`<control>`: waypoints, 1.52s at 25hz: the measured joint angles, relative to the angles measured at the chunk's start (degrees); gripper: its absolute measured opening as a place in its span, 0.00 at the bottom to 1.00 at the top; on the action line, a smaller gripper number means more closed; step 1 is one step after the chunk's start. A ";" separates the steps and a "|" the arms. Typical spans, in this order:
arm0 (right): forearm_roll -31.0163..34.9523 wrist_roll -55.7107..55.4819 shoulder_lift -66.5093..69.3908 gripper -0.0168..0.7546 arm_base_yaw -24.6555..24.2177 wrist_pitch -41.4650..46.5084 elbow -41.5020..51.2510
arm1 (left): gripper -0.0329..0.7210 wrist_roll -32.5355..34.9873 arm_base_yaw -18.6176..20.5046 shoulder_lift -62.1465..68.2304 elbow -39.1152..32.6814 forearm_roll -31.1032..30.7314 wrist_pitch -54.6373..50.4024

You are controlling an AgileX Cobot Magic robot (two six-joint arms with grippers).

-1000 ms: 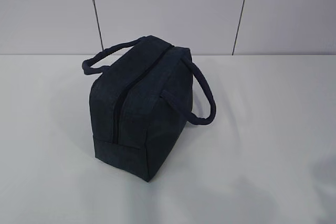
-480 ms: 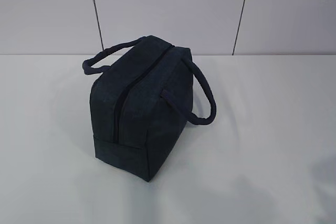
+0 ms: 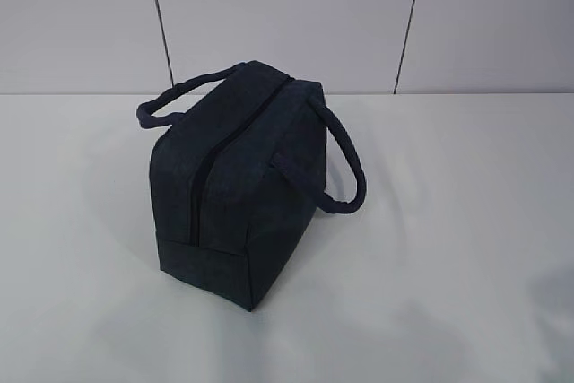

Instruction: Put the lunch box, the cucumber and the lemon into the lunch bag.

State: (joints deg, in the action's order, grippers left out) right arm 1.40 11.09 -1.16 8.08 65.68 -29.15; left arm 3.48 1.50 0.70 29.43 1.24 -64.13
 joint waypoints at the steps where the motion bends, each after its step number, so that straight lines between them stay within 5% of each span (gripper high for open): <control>1: 0.00 0.00 0.00 0.70 0.00 0.00 0.00 | 0.35 0.00 0.74 0.00 0.00 0.00 0.00; 38: 0.47 0.00 0.00 0.70 -4.27 -0.22 0.00 | 0.35 0.00 1.49 0.00 0.00 -0.09 0.18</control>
State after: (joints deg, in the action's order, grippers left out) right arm 1.88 11.09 -1.16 3.81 65.46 -29.15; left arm 3.48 2.99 0.70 29.43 1.16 -63.95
